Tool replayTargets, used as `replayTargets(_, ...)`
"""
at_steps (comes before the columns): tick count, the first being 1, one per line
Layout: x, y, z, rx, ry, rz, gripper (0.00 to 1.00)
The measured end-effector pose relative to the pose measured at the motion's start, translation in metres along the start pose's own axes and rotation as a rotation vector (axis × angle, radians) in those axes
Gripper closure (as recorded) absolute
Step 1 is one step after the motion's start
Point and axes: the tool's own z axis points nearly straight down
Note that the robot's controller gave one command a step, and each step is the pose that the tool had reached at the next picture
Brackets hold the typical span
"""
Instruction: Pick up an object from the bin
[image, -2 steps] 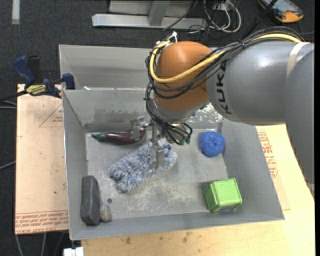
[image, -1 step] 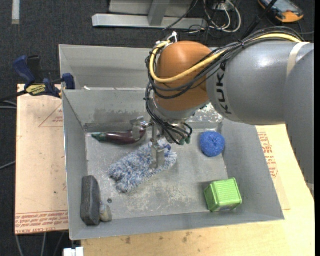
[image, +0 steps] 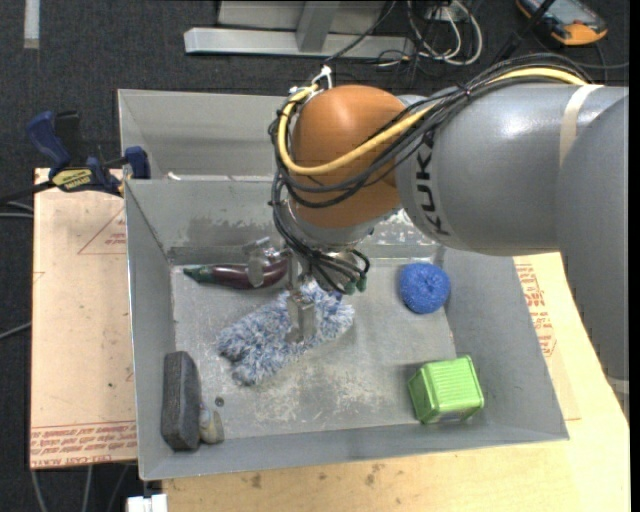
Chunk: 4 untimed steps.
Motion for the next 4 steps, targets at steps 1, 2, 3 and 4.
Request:
replayTargets(1, 0.000, -0.002, 0.028, -0.001, -0.005, -0.101, 0.00)
replayTargets(2, 0.001, -0.006, 0.040, 0.000, -0.003, -0.126, 0.00)
replayTargets(3, 0.003, 0.007, 0.055, -0.003, 0.011, -0.153, 0.00)
replayTargets(4, -0.007, 0.013, 0.101, -0.002, 0.003, -0.226, 1.00)
